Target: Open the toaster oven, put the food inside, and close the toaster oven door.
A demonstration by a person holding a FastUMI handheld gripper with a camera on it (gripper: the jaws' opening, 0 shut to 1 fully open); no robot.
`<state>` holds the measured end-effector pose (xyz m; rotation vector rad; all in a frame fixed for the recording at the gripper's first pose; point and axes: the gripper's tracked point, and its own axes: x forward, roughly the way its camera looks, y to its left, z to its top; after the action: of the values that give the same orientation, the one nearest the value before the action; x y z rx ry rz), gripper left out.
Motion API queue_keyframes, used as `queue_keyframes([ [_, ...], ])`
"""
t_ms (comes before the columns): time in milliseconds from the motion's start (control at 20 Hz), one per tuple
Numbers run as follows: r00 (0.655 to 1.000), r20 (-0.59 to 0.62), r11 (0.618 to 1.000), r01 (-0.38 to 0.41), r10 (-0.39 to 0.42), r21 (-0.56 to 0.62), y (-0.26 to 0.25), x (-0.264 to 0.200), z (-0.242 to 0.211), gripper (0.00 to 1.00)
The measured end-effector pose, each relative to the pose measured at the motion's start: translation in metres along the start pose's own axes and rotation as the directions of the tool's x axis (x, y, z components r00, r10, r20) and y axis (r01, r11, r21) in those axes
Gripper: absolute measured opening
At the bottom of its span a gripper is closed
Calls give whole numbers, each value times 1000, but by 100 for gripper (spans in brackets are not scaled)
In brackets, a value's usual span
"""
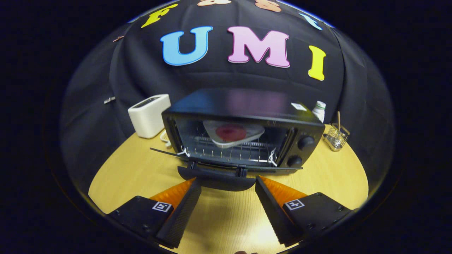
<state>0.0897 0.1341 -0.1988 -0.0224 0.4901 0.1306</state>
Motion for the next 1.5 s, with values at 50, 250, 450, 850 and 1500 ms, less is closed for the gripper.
queue_keyframes([
  [50, 1000, 21, 1000, 1, -1, -2, -2, 2, 17, 100],
  [250, 988, 157, 1000, 11, -11, -2, -17, -12, 73, 100],
  [450, 962, 268, 999, 44, -48, 22, -46, -55, 100, 100],
  [850, 869, 450, 978, 166, -204, 124, -145, -155, 134, 98],
  [1500, 837, 437, 944, 304, -329, 128, -218, -231, 105, 99],
])
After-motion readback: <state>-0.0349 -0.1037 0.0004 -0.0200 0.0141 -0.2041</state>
